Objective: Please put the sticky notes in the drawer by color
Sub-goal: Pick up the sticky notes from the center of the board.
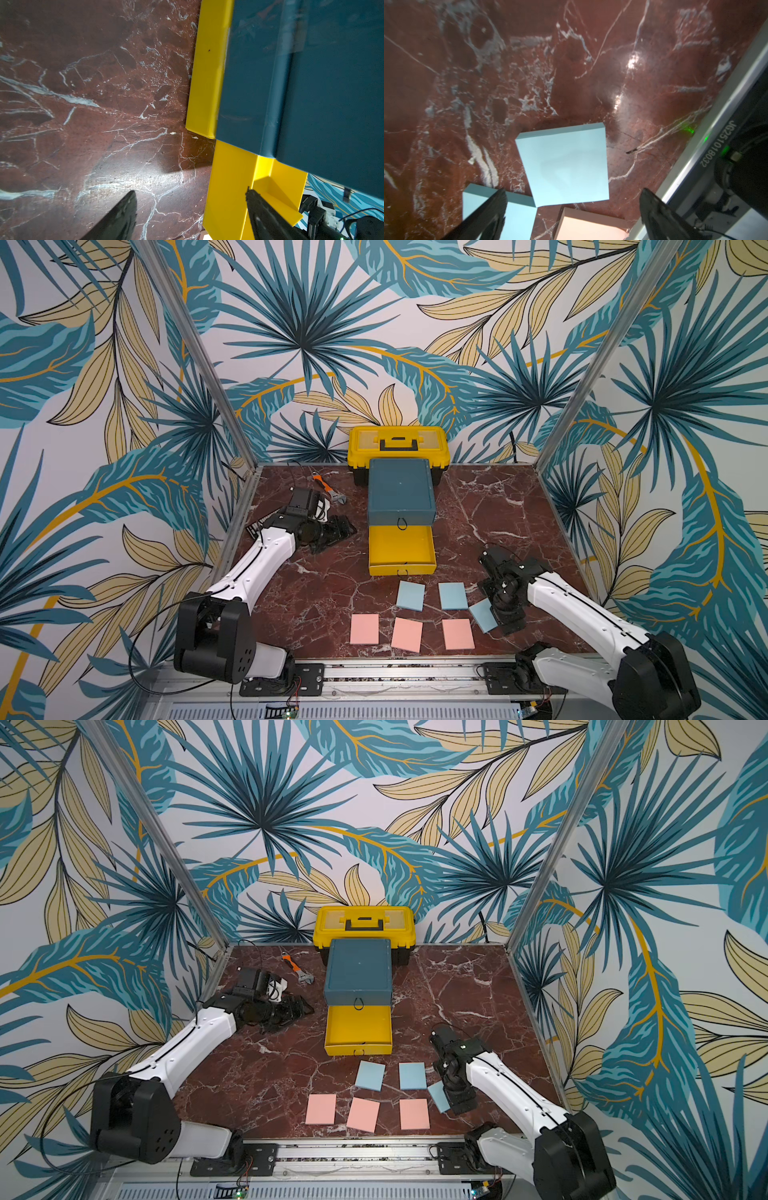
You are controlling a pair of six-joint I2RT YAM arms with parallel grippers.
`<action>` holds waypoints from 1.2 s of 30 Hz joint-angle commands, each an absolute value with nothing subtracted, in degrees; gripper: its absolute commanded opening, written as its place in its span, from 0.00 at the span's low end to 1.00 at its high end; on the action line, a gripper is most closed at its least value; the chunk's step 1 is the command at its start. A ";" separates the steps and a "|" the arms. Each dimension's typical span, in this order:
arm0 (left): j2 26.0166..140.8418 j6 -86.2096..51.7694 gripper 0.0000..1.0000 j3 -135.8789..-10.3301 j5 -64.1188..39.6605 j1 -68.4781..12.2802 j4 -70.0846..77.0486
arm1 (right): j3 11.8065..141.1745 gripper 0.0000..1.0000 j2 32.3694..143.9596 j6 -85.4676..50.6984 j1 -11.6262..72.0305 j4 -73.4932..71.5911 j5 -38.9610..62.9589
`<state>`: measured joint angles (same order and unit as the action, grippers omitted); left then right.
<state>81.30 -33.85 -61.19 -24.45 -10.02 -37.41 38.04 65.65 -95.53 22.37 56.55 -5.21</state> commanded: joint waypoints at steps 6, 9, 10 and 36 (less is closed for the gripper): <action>82.25 -32.94 0.84 -62.72 -23.70 -9.57 -38.23 | 34.89 0.99 66.61 -95.48 21.97 53.84 -1.94; 82.34 -32.79 0.84 -62.91 -23.57 -9.56 -38.47 | 33.65 1.00 66.61 -95.60 21.80 50.71 -1.89; 82.31 -32.65 0.84 -62.97 -23.48 -9.58 -38.58 | 33.41 0.99 66.83 -95.46 21.73 50.05 -1.78; 82.71 -32.78 0.84 -63.38 -21.88 -9.58 -40.29 | 32.02 1.00 75.49 -89.84 19.86 41.61 -1.65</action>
<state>82.91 -33.82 -62.17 -22.90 -10.02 -39.29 33.95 73.32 -90.74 20.12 44.05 -1.43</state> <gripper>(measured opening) 0.843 0.994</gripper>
